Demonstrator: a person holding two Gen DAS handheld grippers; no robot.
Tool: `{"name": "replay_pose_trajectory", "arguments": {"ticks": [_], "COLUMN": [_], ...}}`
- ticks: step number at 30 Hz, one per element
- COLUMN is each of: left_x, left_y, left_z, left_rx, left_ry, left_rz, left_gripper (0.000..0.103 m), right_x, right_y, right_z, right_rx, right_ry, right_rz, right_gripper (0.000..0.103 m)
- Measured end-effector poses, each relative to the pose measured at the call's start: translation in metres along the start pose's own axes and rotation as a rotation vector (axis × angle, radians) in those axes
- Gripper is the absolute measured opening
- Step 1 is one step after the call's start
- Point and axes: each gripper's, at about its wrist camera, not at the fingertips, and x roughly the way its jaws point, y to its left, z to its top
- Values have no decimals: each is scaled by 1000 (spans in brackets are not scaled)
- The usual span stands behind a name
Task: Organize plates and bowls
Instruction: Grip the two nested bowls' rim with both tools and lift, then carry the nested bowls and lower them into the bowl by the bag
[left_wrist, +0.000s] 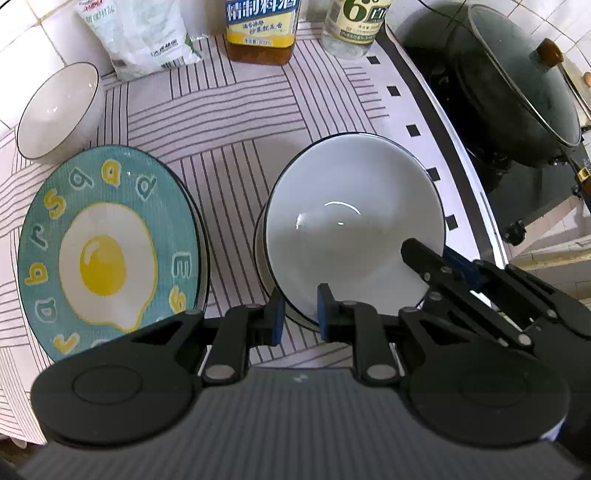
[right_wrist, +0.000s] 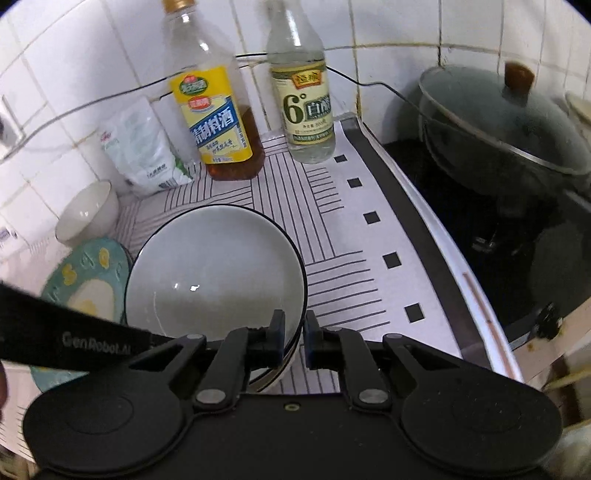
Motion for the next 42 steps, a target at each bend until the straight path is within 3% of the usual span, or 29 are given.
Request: {"name": "replay_pose_trajectory", "arguments": {"ticks": [5,10,16,26,33,40,42], "left_x": [-1,-3,-31,-72,-79,-78,-78], "left_y": [4,5,14,46,71,120,142], "left_z": [-5,-7,-10,-26,-39,-38,-34], "left_rx": [-12,-5,23,78,95,59,19], "left_ry": [8,2,-64,-136,-144,-176,-196], "left_rz": [-11,-4,-14,34,58,58,48], "left_gripper": [24,25,27,30,30,34,37], "right_x": [3,1,-21,-56,-65,-68,-63], "right_y": [0,2,7,18,39,84,98], "right_z": [-4,-6,-1,-22,-31,-14,-3], "right_rx": [0,-13,-16,29,95,19,-10], "right_ry": [-8,-17,-54,-63,5,-45,-68], "right_rz": [-17,-25,-26,161,354,436,458], "right_gripper": [10,11,17,24,26,28,36]}}
